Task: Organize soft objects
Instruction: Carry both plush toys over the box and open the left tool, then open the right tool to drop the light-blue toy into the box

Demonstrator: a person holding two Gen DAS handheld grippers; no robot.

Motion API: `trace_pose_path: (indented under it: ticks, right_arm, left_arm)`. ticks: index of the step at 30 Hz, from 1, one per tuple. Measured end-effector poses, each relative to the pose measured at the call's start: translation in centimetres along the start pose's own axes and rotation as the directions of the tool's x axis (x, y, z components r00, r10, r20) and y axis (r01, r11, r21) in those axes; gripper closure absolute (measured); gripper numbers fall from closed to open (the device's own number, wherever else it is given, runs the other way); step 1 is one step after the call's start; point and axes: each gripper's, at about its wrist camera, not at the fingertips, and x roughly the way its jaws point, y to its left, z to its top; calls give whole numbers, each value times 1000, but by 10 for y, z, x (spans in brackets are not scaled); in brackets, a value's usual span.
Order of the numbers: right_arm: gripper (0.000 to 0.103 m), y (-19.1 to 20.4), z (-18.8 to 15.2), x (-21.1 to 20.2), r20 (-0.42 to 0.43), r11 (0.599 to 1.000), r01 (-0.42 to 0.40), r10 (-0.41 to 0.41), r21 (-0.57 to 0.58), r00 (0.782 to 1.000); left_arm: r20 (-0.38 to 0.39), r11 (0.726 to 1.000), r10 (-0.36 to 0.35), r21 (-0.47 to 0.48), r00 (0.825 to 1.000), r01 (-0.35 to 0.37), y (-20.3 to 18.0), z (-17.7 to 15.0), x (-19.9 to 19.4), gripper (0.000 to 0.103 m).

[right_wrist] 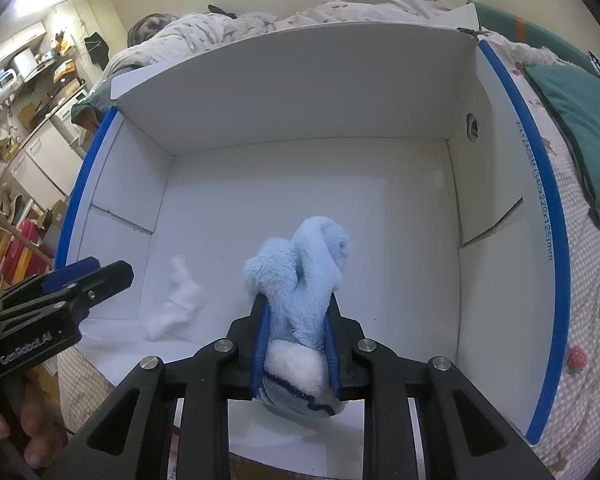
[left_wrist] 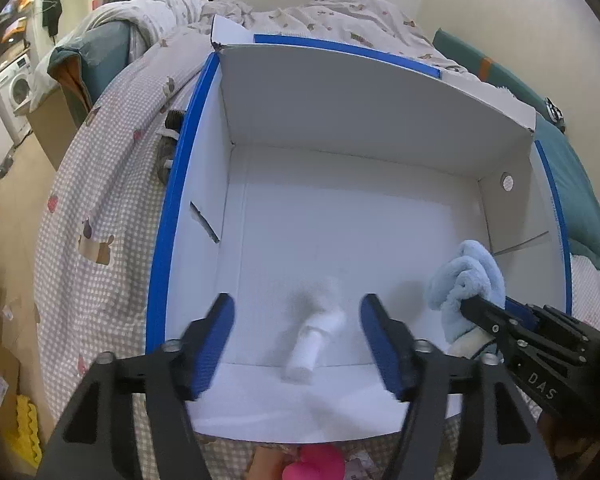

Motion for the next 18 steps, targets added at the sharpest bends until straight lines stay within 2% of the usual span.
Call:
trace_pose_path:
  ticks: [3, 5, 6, 11, 18]
  right_arm:
    - [64, 0, 0, 1, -4, 1000, 1, -1, 8, 1000]
    - [22, -2, 1, -3, 24, 1000, 21, -22, 12, 999]
    - [19, -3, 1, -7, 49, 999, 30, -31, 21, 998]
    - [18, -10, 4, -7, 40, 998, 8, -11, 61, 999]
    - [18, -10, 3, -5, 34, 998, 0, -2, 57, 999]
  left_arm:
    - [2, 1000, 8, -3, 1000, -8, 0, 0, 0, 38]
    - [0, 1000, 16, -3, 1000, -16, 0, 1, 1, 38]
    - [-1, 1000, 17, -4, 1000, -17, 1, 1, 1, 38]
    - [-1, 1000, 22, -5, 1000, -22, 1, 1, 1, 38]
    - [-5, 1000, 26, -7, 1000, -26, 1, 0, 2, 38]
